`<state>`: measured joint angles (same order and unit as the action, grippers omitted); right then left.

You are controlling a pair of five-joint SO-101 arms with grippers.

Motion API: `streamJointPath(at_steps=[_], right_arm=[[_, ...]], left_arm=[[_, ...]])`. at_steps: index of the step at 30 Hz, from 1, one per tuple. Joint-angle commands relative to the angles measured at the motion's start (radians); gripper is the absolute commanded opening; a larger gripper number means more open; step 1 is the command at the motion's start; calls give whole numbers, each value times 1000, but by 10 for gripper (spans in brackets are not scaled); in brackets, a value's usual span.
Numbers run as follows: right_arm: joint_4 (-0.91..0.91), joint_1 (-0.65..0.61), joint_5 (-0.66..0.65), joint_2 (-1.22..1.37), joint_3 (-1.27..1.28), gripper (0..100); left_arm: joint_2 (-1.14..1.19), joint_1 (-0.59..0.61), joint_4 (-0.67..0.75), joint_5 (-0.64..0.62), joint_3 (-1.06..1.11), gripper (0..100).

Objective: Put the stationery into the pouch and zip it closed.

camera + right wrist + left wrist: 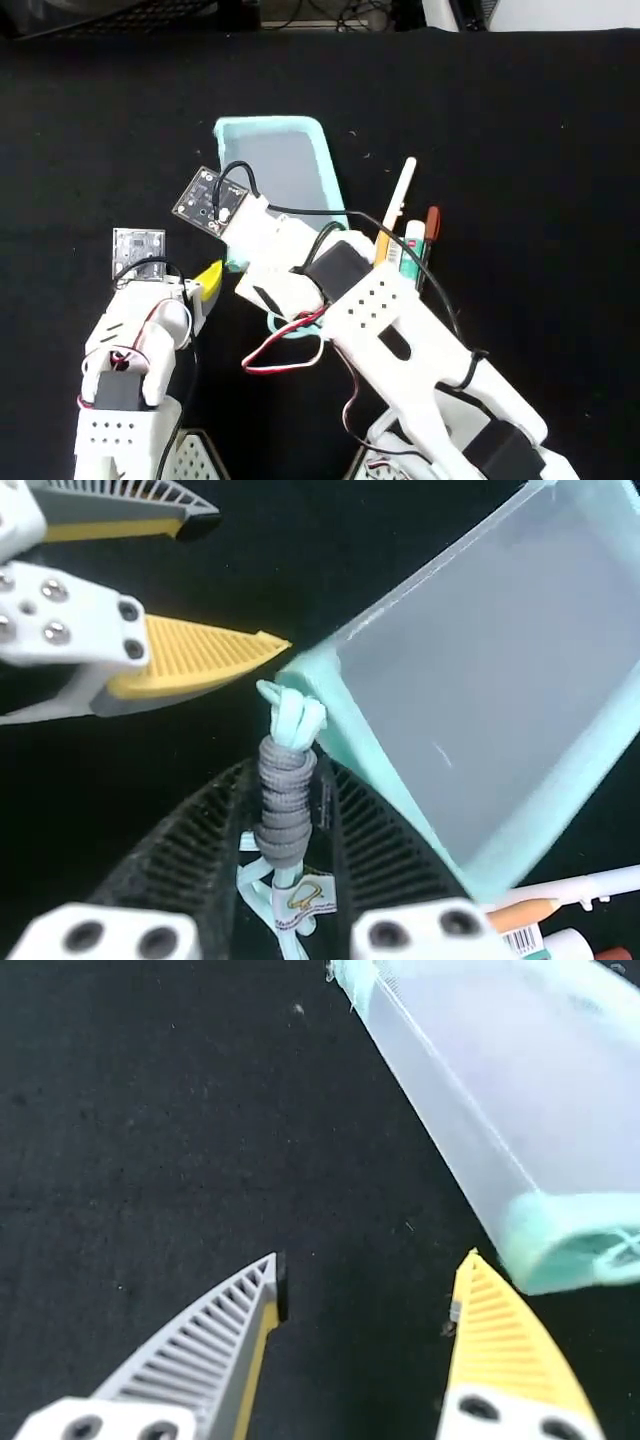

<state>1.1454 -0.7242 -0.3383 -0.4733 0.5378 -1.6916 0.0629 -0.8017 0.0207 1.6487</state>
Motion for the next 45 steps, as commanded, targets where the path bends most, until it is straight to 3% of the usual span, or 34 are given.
streamJointPath(at_steps=[1, 10, 19, 24, 34, 42, 45], right_arm=[[-5, -11, 2, -33, -7, 12], [-6, -11, 2, -33, -7, 12], [-6, -11, 2, -31, -7, 12], [-6, -11, 2, -31, -7, 12], [2, -11, 2, -38, -7, 12], [-3, -9, 2, -38, -7, 12], [-3, -9, 2, -39, -7, 12]], left_arm=[[-8, 2, -2, 9, -53, 285], [-8, 2, -11, 5, -68, 286], [-8, -1, -152, 2, -154, 286], [-8, -58, -147, 0, -153, 286], [-8, -70, 71, 6, -33, 286], [-8, -70, -180, 2, -177, 286], [-8, -73, -207, 2, -197, 286]])
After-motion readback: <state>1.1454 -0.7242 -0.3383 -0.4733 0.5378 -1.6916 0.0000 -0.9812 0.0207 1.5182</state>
